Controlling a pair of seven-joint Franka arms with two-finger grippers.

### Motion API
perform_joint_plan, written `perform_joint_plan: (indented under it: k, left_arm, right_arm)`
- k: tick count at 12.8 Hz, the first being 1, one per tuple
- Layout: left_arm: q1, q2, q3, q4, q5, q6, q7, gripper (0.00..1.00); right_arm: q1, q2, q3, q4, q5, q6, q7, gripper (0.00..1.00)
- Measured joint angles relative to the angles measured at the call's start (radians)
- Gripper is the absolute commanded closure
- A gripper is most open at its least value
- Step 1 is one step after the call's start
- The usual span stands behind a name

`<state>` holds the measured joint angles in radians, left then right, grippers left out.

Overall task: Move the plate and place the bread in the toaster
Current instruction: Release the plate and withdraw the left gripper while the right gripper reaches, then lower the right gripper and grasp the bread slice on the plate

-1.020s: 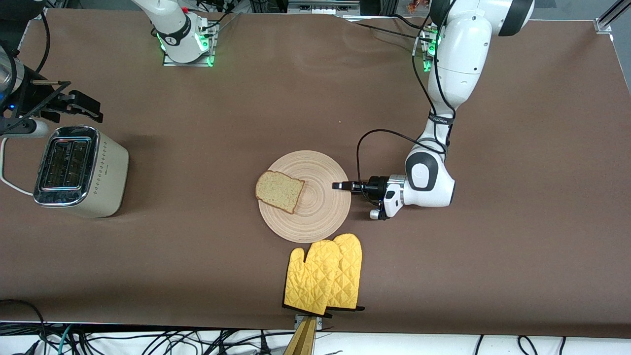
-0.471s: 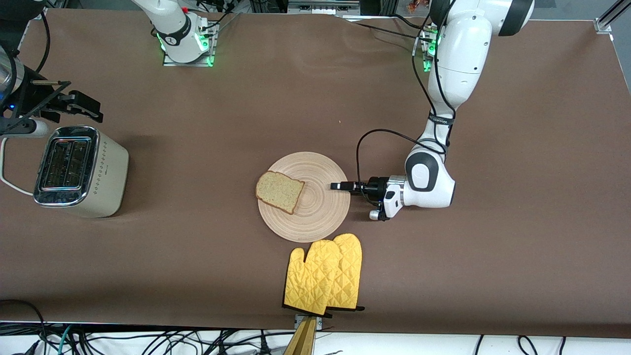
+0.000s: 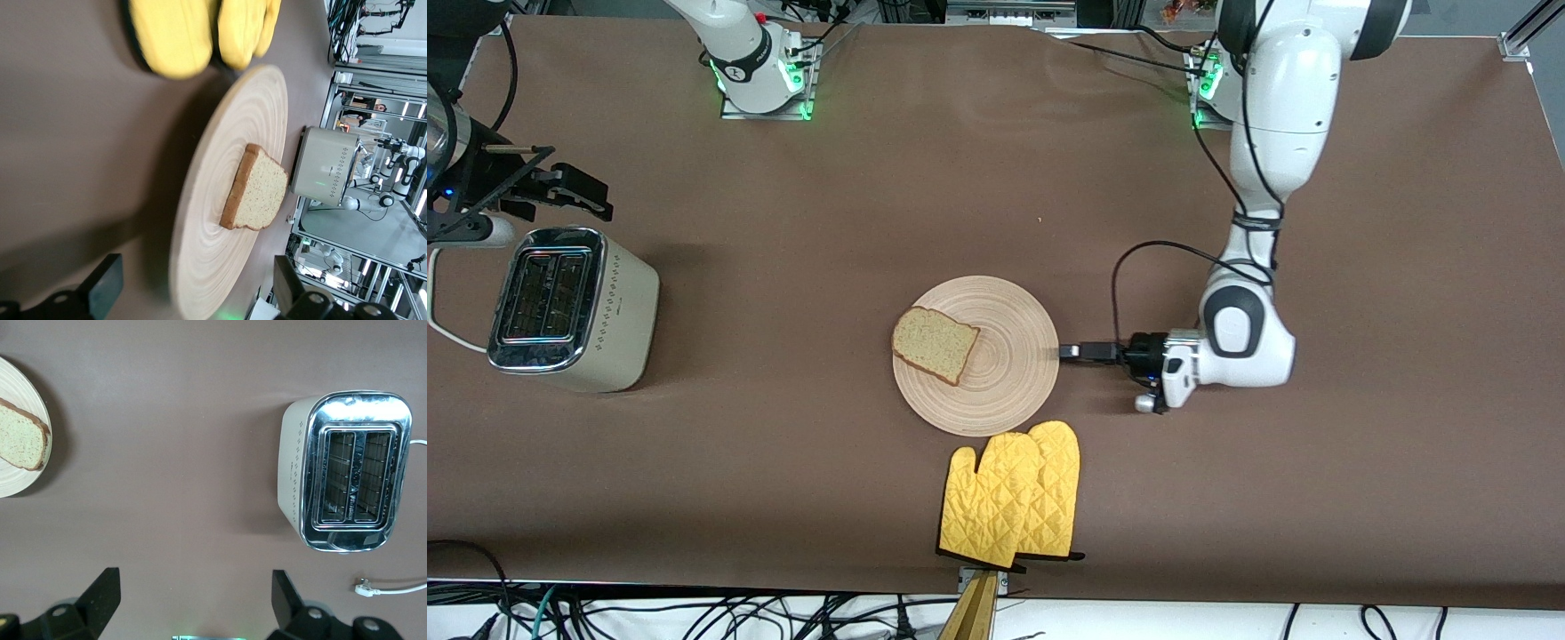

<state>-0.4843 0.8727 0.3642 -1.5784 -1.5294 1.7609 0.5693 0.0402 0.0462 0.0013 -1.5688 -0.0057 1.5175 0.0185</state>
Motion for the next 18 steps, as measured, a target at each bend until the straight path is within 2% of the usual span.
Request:
perform_joint_plan:
  k: [2, 4, 6, 9, 11, 13, 15, 17, 18]
  left_arm:
    - [0.115, -0.072, 0.011, 0.003, 0.187, -0.065, -0.039, 0.00]
    - [0.219, -0.192, 0.003, 0.006, 0.424, -0.099, -0.103, 0.00]
    - [0.257, -0.324, -0.014, 0.005, 0.656, -0.103, -0.199, 0.00]
    - [0.298, -0.497, -0.082, -0.004, 0.981, -0.103, -0.306, 0.00]
    - [0.304, -0.587, -0.093, -0.016, 1.163, -0.103, -0.313, 0.00]
    - [0.312, -0.666, -0.108, -0.031, 1.310, -0.103, -0.320, 0.00]
    - [0.331, -0.732, -0.127, -0.058, 1.399, -0.103, -0.341, 0.00]
    - [0.339, -0.777, -0.139, -0.078, 1.478, -0.101, -0.342, 0.00]
    - [0.345, -0.789, -0.152, -0.080, 1.509, -0.100, -0.340, 0.00]
  right_arm:
    - [0.000, 0.000, 0.000, 0.000, 0.000, 0.000, 0.000, 0.00]
    - [0.000, 0.000, 0.000, -0.001, 0.000, 0.000, 0.000, 0.00]
    - [0.001, 0.000, 0.002, -0.001, 0.000, -0.004, 0.000, 0.00]
    - [0.030, 0.017, 0.008, -0.006, 0.009, -0.032, 0.004, 0.00]
    - [0.092, 0.073, 0.011, -0.011, 0.071, -0.021, 0.016, 0.00]
    - [0.127, 0.163, 0.013, -0.013, 0.199, 0.056, 0.020, 0.00]
    - [0.128, 0.259, 0.010, -0.013, 0.312, 0.160, 0.020, 0.00]
    - [0.148, 0.335, 0.011, -0.014, 0.341, 0.249, 0.039, 0.01]
    - [0.175, 0.367, 0.011, -0.018, 0.342, 0.292, 0.113, 0.03]
